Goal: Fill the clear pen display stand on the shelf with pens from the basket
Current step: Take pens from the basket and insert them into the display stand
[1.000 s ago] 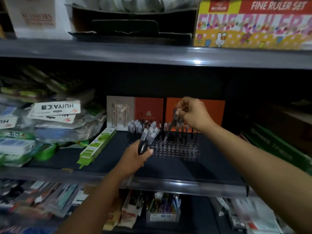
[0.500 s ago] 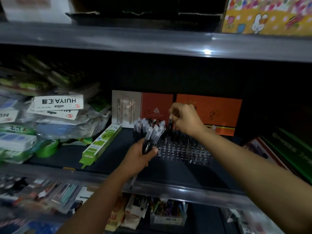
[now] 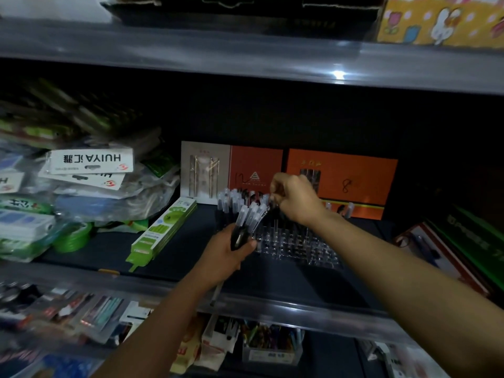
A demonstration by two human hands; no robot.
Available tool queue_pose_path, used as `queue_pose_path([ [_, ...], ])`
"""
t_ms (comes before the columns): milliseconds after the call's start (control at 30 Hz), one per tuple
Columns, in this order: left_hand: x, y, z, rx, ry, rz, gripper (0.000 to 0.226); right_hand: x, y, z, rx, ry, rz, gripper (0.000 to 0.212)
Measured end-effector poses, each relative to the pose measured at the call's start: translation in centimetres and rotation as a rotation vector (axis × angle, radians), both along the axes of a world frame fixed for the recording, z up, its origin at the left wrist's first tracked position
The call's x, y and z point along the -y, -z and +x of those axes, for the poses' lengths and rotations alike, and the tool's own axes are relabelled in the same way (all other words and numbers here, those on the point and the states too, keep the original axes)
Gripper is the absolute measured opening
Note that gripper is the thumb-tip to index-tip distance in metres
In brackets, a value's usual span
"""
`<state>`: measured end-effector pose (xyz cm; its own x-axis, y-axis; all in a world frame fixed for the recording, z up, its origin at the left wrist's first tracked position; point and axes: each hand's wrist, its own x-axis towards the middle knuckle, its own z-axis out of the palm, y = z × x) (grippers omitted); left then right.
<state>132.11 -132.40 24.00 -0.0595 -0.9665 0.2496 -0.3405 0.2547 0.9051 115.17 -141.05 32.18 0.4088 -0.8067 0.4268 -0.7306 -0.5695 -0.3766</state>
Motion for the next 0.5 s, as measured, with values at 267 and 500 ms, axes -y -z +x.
queue_pose_path([
  [267,-0.2,0.2,0.2,0.002,0.011,-0.001,0.008,0.1,0.9,0.1,-0.036,0.006,-0.004,0.018],
  [500,-0.3,-0.1,-0.4,-0.006,0.022,-0.01,0.012,-0.7,-0.1,-0.2,-0.034,-0.061,0.023,0.013],
])
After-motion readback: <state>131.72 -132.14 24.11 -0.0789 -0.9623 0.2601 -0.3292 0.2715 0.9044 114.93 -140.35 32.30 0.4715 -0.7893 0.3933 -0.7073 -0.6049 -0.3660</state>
